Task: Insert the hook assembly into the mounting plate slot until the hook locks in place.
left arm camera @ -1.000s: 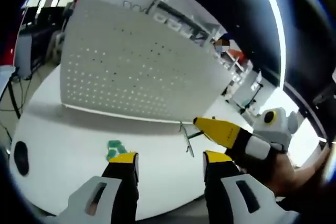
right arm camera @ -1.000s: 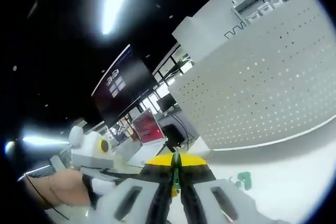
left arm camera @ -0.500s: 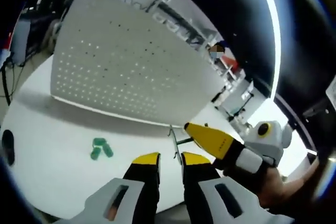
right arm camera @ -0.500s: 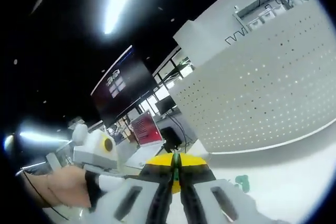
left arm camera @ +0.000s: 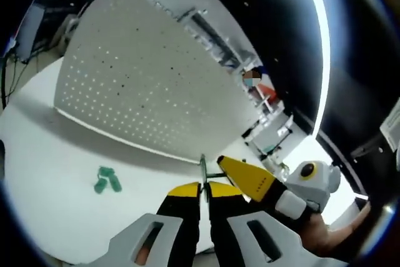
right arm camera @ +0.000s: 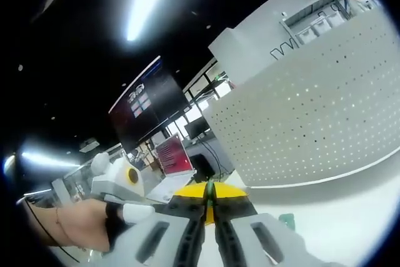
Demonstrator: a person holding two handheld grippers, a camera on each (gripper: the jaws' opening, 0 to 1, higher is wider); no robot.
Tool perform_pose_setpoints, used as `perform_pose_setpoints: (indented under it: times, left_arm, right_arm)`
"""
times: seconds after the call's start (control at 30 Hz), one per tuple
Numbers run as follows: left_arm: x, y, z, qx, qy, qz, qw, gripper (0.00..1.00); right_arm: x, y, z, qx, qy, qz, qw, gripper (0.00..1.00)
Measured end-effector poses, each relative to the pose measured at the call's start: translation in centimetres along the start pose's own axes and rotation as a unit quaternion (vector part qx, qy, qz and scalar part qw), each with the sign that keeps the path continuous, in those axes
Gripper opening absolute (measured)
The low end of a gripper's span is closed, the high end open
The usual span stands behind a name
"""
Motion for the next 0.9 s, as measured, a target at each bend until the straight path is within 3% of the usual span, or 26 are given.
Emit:
perform_pose_setpoints:
  times: [0.2, 0.23, 0.3, 0.4, 0.5, 0.57, 0.67, 0.77, 0.9]
  left_arm:
    - [-0.2, -0.2, 0.0, -0.011, 0.033, -0.01, 0.9994, 0.01]
    - [-0.2, -0.2, -0.1, -0.013, 0.038, -0.011, 0.9992, 0.01]
    - [-0.5, -0.4, 0.1, -0.011, 0.032, 0.003, 0.9994, 0.01]
    - [-0.9, -0.4, -0.1, -0.015, 0.024, 0.024, 0.9993, 0.01]
    - [-1.3, -0.8, -0.4, -0.037, 0.06, 0.027, 0.9971, 0.01]
    - [-1.7, -1.2, -0.5, -0.063, 0.11, 0.026, 0.9916, 0.01]
    - [-2.3, -1.3, 0.0, -0.069, 0.176, 0.035, 0.9814, 0.01]
    - [-2.7, -1.3, 0.5, -0.084, 0.252, 0.033, 0.9635, 0.01]
    - [-2.6, -1.1, 1.0, -0.075, 0.255, 0.03, 0.9636, 0.01]
  right_arm:
    - [0.0, 0.0, -0.3, -0.001, -0.011, -0.01, 0.9999, 0.01]
    - [0.1, 0.1, -0.3, -0.001, 0.004, -0.019, 0.9998, 0.01]
    - [-0.3, 0.4, -0.4, -0.001, 0.08, -0.019, 0.9966, 0.03]
    - [-1.0, 0.3, -0.4, -0.008, 0.05, -0.022, 0.9985, 0.07]
    - [-1.7, 0.0, -0.3, -0.015, 0.057, -0.024, 0.998, 0.13]
    - [-1.9, -0.3, -0.1, -0.018, 0.081, -0.024, 0.9962, 0.16]
    - [-1.5, -0.4, 0.1, -0.015, 0.07, -0.036, 0.9968, 0.15]
    - [-1.2, -0.3, -0.2, -0.026, 0.078, -0.044, 0.9956, 0.15]
    - [-1.1, -0.1, -0.4, -0.03, 0.076, -0.048, 0.9955, 0.13]
Point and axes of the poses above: the point that each gripper's makers call its tool centre point, and the gripper's own axes: y roughly forward along the fingers, z roughly to its right, x roughly out of its underside, the point moved 5 cm from there along -y, roughly backward along the fingers, and after that the axes turned 10 degrees about -y, right-handed, at the moved point
